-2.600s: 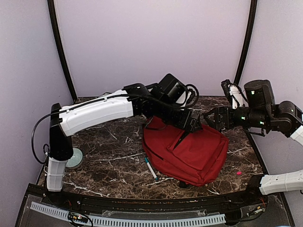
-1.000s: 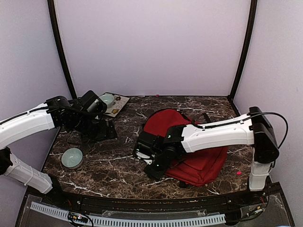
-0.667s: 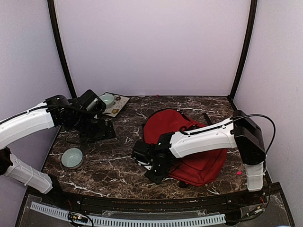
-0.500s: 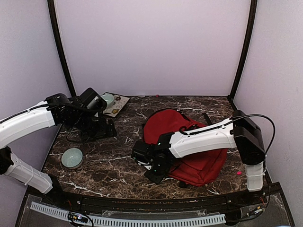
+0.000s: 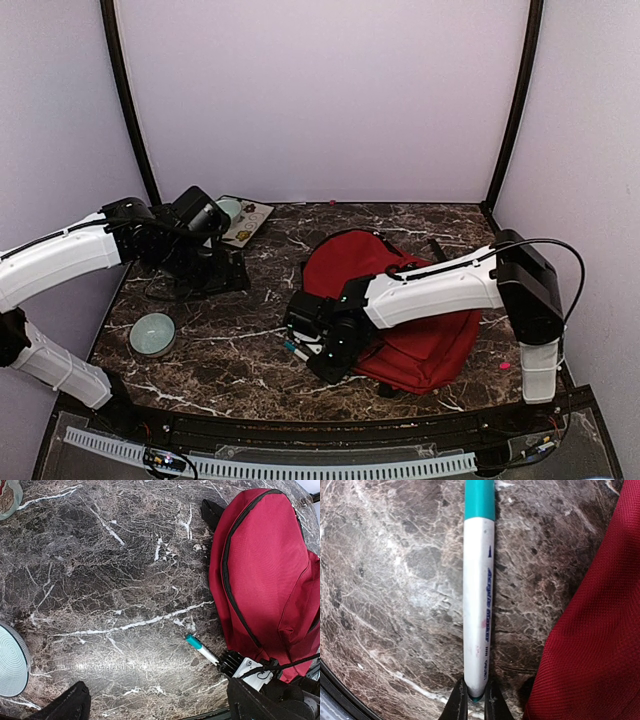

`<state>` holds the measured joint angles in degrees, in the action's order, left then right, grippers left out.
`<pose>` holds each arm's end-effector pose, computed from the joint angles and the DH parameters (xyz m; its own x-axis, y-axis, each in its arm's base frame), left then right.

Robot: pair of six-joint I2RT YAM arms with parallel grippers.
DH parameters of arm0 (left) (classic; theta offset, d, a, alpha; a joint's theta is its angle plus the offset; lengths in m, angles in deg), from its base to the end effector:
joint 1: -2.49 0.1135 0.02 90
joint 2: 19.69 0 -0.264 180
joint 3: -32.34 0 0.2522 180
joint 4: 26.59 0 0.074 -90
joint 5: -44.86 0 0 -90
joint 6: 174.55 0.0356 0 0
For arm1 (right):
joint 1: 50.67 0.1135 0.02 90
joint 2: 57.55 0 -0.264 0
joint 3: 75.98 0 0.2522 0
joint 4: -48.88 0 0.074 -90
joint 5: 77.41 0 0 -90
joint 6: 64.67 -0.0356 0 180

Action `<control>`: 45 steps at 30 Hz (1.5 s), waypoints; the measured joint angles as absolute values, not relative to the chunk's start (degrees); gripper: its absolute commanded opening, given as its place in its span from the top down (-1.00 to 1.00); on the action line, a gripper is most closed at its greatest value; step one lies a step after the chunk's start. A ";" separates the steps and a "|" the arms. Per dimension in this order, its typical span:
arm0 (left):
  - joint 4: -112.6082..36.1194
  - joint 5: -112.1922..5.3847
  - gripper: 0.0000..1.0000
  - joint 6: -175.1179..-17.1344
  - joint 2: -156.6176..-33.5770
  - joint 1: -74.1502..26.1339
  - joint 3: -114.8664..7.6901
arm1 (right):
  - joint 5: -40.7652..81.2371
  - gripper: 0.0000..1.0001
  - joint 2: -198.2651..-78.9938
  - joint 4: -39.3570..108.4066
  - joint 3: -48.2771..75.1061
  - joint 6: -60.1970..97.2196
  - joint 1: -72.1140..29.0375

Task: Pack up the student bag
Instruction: Pick up the pen from the center of the board, then pass from the right arm to the left

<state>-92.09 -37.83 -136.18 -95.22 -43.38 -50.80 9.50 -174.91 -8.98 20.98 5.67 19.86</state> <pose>0.1858 -0.1850 0.3099 -0.8873 -0.2021 -0.4144 -0.0497 0.9355 -0.3498 0.1351 0.3765 0.1528 -0.6228 -0.7538 -0.2094 -0.7733 0.6337 0.0188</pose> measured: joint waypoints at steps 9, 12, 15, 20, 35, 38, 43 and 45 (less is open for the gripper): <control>-89.76 -38.84 -0.94 -135.81 -93.75 -43.35 -50.13 | 10.68 0.98 -174.10 -8.28 20.19 7.46 19.44; -87.61 -40.21 -0.90 -135.09 -91.50 -43.38 -49.14 | 10.64 0.98 -174.01 -9.15 21.26 7.72 19.40; -84.82 -42.16 -0.88 -133.87 -88.16 -43.38 -48.44 | 10.64 0.98 -172.66 -10.16 23.25 7.94 19.40; -80.62 -45.04 -0.86 -131.66 -84.35 -43.38 -48.36 | 10.66 0.99 -167.19 -10.38 24.43 8.79 19.33; -68.90 -55.93 -0.86 -123.68 -79.39 -43.35 -48.18 | 9.13 1.00 -148.94 -10.09 21.18 13.36 16.82; -65.95 -58.29 -0.85 -122.59 -79.39 -43.38 -48.18 | 9.59 1.00 -143.63 -9.33 18.60 15.50 16.21; -60.82 -63.25 -0.80 -120.97 -81.27 -43.38 -49.30 | 11.71 1.00 -134.65 -6.55 11.51 18.39 15.27; -59.22 -65.26 -0.76 -120.60 -83.20 -43.38 -50.50 | 12.50 1.00 -131.37 -5.28 8.59 19.09 15.20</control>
